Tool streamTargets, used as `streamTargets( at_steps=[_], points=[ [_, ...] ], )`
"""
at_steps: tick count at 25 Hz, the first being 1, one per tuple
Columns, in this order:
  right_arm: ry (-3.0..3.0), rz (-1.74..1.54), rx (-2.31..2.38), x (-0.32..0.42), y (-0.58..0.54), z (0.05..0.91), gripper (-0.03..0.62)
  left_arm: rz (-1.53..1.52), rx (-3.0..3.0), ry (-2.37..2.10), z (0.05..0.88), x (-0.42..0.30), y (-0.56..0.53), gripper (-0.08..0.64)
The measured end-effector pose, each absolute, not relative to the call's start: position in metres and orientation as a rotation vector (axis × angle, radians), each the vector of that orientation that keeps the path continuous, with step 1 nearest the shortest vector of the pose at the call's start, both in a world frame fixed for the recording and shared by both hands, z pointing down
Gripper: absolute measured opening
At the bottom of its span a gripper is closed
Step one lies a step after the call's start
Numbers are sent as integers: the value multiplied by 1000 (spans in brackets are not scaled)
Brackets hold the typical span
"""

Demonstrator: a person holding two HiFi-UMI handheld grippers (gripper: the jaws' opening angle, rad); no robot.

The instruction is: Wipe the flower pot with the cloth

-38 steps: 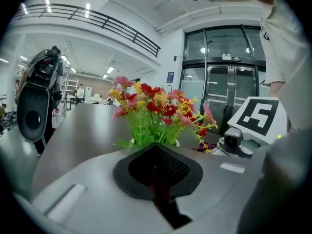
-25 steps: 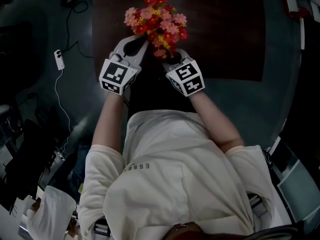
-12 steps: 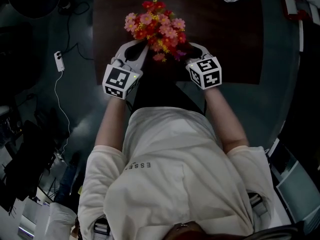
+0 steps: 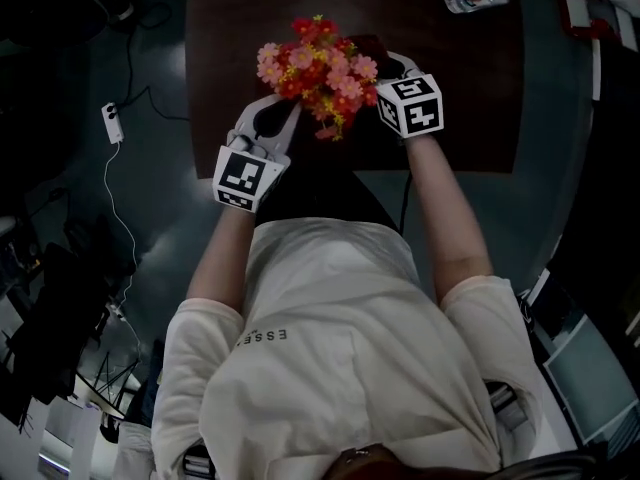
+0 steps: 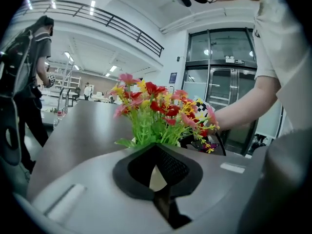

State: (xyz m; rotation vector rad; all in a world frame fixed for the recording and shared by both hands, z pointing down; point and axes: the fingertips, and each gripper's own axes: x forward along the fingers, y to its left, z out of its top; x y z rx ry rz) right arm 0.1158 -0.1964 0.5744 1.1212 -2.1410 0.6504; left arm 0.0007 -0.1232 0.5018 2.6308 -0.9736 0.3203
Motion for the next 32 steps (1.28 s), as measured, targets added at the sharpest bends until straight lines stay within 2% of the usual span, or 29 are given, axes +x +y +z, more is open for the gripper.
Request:
streamTargets(
  at_steps=[8,19,32],
  points=[
    [-2217,674,926,100,-197,579,48,296,2560,-1063,499,1,-128,14],
    [-2253,656,731,95,-142,580,44,319,2554,-1030,499,3,-134,14],
    [-2219,721,714,75,-77,582,44,247,2562,-986,501,-5,-127,14]
  ],
)
